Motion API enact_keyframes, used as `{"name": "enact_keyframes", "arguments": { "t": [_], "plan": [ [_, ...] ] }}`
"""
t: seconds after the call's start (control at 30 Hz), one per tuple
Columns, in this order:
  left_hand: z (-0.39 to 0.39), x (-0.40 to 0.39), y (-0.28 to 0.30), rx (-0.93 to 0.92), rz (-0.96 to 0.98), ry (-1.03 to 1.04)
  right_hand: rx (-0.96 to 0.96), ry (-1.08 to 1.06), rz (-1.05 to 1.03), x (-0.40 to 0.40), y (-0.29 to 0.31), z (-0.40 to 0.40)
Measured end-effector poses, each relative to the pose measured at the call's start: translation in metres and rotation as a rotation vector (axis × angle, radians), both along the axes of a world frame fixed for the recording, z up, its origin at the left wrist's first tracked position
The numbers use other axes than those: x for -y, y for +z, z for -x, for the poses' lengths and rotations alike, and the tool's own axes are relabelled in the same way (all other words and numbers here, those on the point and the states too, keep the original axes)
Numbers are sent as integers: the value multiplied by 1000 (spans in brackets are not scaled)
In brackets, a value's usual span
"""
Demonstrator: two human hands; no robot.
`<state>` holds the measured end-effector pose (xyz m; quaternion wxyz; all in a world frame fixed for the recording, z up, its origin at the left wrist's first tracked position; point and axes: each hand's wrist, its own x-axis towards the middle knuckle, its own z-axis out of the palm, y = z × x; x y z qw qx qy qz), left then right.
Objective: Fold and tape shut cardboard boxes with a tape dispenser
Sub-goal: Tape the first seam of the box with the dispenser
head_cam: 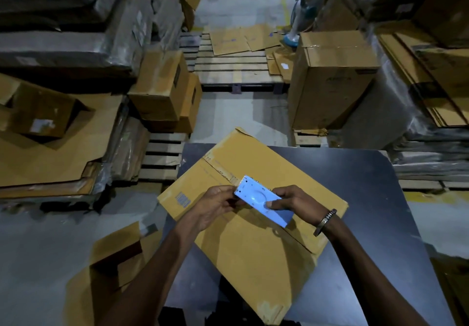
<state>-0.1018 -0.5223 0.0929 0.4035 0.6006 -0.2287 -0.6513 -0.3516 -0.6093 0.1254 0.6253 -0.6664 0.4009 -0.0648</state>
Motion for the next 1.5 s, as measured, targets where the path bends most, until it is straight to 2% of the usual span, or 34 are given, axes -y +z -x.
{"name": "enact_keyframes", "arguments": {
  "t": [0.17,0.3,0.43,0.53,0.63,0.8,1.03,1.13,1.3,1.37,1.5],
  "plan": [
    [-50,27,-1,112,-27,75,65,-105,-115,-4,-1,-40],
    [-92,59,1,233,-37,40,106,-168,-161,-2,-4,-76],
    [-124,78,1,315,-10,160,103,-233,-135,-3,-11,-93],
    [-141,80,-6,354,18,120,93,-253,-160,-4,-17,-94],
    [-148,85,-16,383,31,99,43,-267,-93,0,-18,-103],
    [-155,101,-39,466,-1,173,13,-354,-57,9,-24,-128],
    [-169,110,-66,428,-147,242,-101,-359,-74,21,-34,-151],
    [-165,102,-80,426,-128,288,-142,-378,-52,21,-34,-158],
    [-170,101,-100,244,-150,310,-126,-415,6,17,-41,-159],
    [-169,102,-99,195,-187,292,-141,-417,47,14,-44,-159],
    [-171,98,-94,281,-212,173,-136,-433,91,11,-50,-160]
  ]
}}
